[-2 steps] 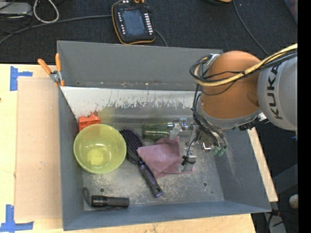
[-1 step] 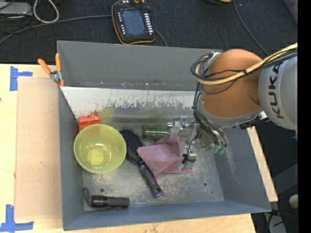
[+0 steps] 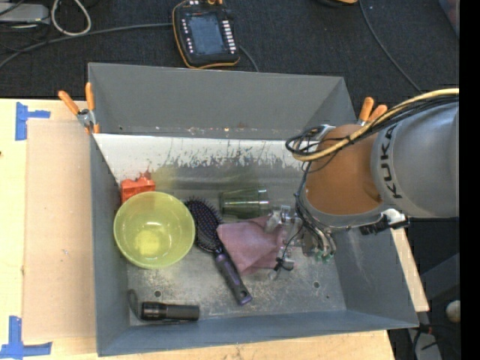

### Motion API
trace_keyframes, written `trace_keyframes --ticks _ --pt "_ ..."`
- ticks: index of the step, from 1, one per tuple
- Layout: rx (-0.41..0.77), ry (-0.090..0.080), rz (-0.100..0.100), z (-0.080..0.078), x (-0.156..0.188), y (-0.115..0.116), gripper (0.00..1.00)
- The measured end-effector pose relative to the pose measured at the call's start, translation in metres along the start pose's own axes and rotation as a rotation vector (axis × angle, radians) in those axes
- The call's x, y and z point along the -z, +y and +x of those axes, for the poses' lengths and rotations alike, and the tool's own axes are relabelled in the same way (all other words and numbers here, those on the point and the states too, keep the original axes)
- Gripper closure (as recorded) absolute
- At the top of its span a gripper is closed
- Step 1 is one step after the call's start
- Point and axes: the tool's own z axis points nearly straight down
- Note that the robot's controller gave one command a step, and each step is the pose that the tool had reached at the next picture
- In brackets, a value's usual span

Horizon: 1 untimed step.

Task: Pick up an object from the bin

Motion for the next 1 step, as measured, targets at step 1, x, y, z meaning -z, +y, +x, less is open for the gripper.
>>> trace_keyframes --ticks 1 --pt "-0.216 -0.012 -0.006 -0.0004 0.0299 0.0426 0.00"
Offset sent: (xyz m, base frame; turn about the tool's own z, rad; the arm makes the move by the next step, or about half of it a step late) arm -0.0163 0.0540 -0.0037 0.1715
